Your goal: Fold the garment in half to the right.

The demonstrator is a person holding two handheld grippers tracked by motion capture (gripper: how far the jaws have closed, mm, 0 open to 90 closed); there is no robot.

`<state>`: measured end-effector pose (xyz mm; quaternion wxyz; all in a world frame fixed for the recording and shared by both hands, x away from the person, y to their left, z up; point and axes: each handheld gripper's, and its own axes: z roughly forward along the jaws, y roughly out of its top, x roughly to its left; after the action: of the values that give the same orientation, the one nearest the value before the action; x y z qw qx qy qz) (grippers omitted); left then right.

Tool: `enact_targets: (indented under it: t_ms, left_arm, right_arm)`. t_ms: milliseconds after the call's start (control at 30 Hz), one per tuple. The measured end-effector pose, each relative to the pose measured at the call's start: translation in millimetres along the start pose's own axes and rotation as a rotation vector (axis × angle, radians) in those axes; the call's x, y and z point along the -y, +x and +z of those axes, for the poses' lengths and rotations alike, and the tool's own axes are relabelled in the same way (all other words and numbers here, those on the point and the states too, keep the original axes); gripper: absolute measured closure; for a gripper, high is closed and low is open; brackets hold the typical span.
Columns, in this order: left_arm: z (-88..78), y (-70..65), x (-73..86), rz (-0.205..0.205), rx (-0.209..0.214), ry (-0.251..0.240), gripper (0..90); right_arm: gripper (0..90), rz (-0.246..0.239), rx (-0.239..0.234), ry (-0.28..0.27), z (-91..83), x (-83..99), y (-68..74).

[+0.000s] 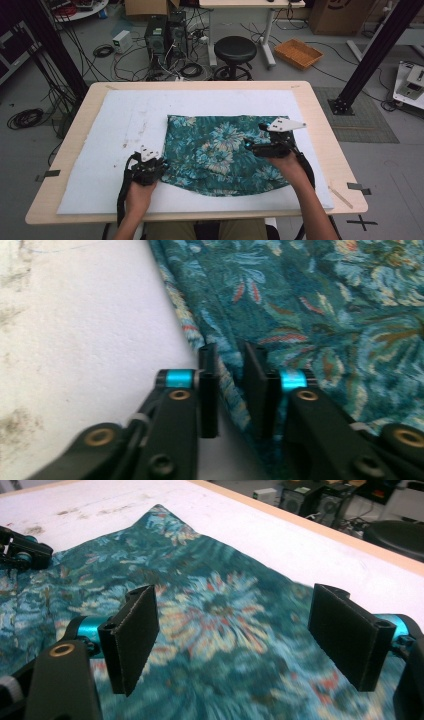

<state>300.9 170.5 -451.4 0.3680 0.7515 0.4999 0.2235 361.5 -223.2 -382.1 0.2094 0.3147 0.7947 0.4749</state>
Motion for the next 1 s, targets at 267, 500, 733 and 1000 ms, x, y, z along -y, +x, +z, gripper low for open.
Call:
enact_targets:
  t_ms: [267,500,733,1000]
  left_arm:
    - [-4.2,6.0,1.5,-0.057,0.051,0.015,87.8]
    - [-6.6,10.6,5.0,-0.073,0.086,0.007,87.7]
    - [-6.2,11.2,5.0,-0.077,0.091,0.005,87.7]
    - [-6.7,13.1,4.1,-0.078,0.106,0.016,87.6]
  right_arm:
    - [20.6,-0.030,-0.057,0.035,33.3,-32.6,9.1]
    - [20.7,-0.041,-0.118,0.082,74.6,-59.6,23.9]
    - [20.7,-0.046,-0.163,0.119,122.1,-83.9,40.8]
    - [20.9,-0.077,-0.181,0.174,179.8,-99.8,61.2]
